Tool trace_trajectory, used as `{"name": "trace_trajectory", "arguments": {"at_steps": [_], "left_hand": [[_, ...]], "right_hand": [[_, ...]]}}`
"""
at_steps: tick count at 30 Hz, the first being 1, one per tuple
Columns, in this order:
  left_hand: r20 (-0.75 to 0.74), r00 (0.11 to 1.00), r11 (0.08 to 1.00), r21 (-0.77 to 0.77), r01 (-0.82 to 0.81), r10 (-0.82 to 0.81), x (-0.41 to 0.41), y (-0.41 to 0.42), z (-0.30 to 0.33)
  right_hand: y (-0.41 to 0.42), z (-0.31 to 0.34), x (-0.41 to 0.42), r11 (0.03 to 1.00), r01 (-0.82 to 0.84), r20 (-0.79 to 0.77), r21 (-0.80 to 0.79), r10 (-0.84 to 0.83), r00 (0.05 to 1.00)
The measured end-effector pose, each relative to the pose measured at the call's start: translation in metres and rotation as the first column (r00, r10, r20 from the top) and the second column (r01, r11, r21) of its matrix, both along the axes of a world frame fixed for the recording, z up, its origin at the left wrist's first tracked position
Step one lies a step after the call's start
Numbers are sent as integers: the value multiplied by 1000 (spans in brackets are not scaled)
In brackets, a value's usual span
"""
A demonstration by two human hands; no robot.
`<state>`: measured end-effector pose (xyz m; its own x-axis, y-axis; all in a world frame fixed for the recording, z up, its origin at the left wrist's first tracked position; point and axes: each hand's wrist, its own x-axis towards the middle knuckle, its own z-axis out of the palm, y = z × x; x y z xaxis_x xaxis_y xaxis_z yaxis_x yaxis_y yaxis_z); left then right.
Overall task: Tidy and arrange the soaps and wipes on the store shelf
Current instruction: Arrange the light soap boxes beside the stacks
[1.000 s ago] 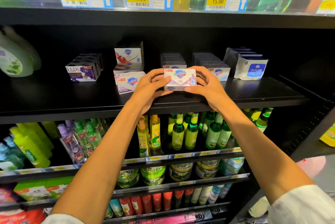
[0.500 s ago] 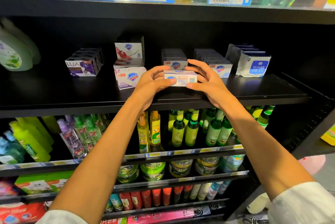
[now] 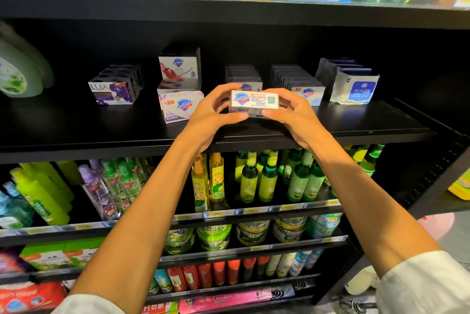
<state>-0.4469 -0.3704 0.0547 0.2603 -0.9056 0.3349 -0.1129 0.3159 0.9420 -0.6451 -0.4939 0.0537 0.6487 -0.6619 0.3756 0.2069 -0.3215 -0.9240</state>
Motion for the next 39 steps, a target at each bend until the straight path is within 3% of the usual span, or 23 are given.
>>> {"name": "trace_trajectory", "arguments": {"at_steps": [5, 17, 27, 32, 39], "left_hand": [[-24, 997, 997, 6, -79, 79, -5, 1, 0], [-61, 994, 992, 98, -85, 91, -8, -1, 2], [158, 987, 1000, -13, 6, -4, 0, 1, -3], [111, 992, 998, -26, -59, 62, 0, -1, -5], [25, 1000, 1000, 12, -12, 11, 0, -2, -4]], "right_hand": [[0, 2, 0, 1000, -8, -22, 19, 8, 1000], [-3, 2, -1, 998, -62, -106, -27, 59, 993], [-3, 2, -1, 999, -22, -73, 29, 24, 997], [-4, 2, -1, 998, -54, -64, 27, 55, 996], [-6, 1, -1, 1000, -22, -46, 2, 22, 999]]}}
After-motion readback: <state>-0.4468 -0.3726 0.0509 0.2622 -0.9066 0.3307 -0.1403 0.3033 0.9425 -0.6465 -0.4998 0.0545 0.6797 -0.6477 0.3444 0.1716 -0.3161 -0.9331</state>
